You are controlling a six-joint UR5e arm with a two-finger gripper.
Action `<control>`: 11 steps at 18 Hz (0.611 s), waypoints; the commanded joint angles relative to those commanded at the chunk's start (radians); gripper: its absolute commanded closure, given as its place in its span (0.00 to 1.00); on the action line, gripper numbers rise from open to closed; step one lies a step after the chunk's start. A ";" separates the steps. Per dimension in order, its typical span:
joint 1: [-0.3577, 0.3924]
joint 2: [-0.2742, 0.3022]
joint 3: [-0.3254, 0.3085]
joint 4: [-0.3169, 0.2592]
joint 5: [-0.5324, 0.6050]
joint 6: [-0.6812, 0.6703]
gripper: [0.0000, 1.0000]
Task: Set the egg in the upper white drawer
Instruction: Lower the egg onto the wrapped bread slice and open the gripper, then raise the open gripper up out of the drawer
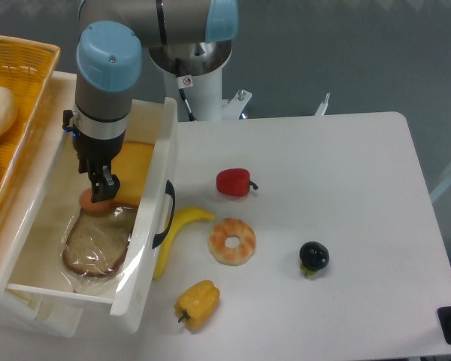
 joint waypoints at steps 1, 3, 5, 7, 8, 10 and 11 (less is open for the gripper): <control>0.003 0.000 0.000 0.002 0.000 0.000 0.23; 0.011 0.003 0.000 0.009 0.000 0.002 0.10; 0.024 0.015 0.009 0.012 -0.003 0.002 0.02; 0.041 0.029 0.028 0.011 -0.011 0.000 0.01; 0.054 0.035 0.031 0.011 -0.021 0.000 0.01; 0.087 0.055 0.032 0.011 -0.060 0.000 0.00; 0.103 0.061 0.032 0.011 -0.073 -0.003 0.00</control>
